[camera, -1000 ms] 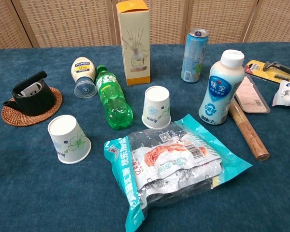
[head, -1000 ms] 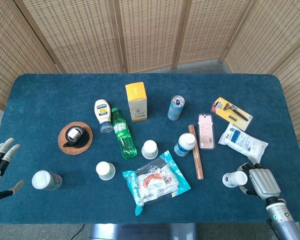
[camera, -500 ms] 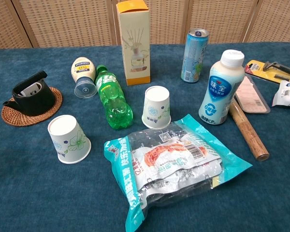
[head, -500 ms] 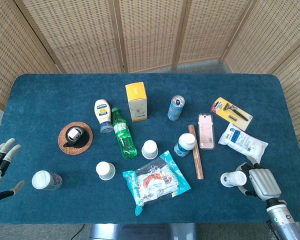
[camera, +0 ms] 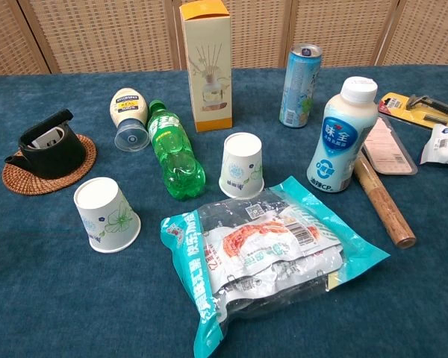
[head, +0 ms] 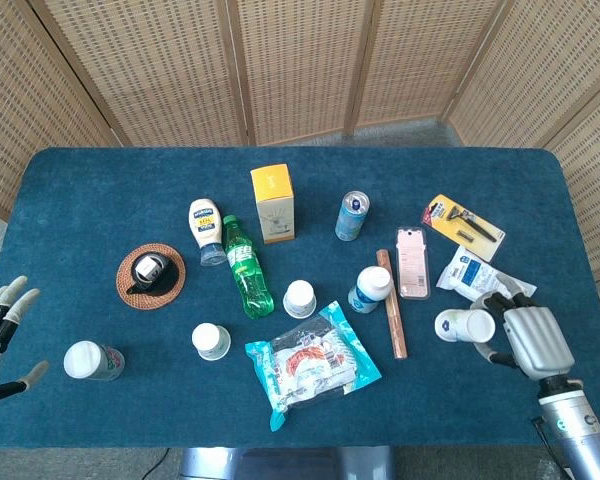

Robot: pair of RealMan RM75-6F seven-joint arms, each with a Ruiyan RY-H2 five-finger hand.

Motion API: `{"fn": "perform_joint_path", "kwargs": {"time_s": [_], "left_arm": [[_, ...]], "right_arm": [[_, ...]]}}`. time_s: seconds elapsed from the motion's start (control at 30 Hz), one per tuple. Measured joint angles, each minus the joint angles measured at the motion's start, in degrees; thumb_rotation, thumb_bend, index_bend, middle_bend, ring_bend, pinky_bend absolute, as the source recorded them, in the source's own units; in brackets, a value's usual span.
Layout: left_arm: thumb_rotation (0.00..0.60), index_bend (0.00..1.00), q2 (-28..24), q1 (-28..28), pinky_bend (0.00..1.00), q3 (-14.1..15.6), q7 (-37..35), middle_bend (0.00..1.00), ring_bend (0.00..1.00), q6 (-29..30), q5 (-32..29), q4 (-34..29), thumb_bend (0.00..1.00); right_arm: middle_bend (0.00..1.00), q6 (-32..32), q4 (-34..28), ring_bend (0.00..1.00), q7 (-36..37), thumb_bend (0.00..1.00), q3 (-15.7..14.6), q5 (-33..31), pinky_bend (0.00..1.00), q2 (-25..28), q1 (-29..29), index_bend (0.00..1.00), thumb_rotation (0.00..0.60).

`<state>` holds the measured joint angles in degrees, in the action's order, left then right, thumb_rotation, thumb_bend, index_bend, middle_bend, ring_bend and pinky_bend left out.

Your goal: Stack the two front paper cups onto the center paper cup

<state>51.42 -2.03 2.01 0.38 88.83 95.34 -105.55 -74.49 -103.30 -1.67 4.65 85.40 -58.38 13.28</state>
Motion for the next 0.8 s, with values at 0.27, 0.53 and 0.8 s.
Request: {"fn": "perform_joint_path", "kwargs": {"time_s": [0.27, 0.53, 0.8], "left_arm": [[0.600, 0.05, 0.06, -0.08, 0.09, 0.00, 0.18, 0.00, 0.00, -0.25, -0.04, 0.05, 0.27], [0.600, 0.05, 0.12, -0.11, 0.09, -0.02, 0.24, 0.00, 0.00, -0.44, -0.24, 0.25, 0.27], [0.600, 0.05, 0.21, -0.17, 0.09, -0.04, 0.19, 0.00, 0.00, -0.55, -0.40, 0.30, 0.27]], "right_arm": [[0.36, 0.71, -7.12, 0.10, -2.92, 0.38, 3.18, -1.66, 0.36, 2.81, 2.75, 0.41, 0.600], [0.36, 3.17, -12.24, 0.10, -8.50, 0.38, 6.15, -3.99, 0.36, 1.82, 7.09, 0.41, 0.600], [0.36, 6.79, -15.37, 0.10, -15.17, 0.37, 9.13, -8.63, 0.37, -2.19, 13.21, 0.41, 0.600]]}}
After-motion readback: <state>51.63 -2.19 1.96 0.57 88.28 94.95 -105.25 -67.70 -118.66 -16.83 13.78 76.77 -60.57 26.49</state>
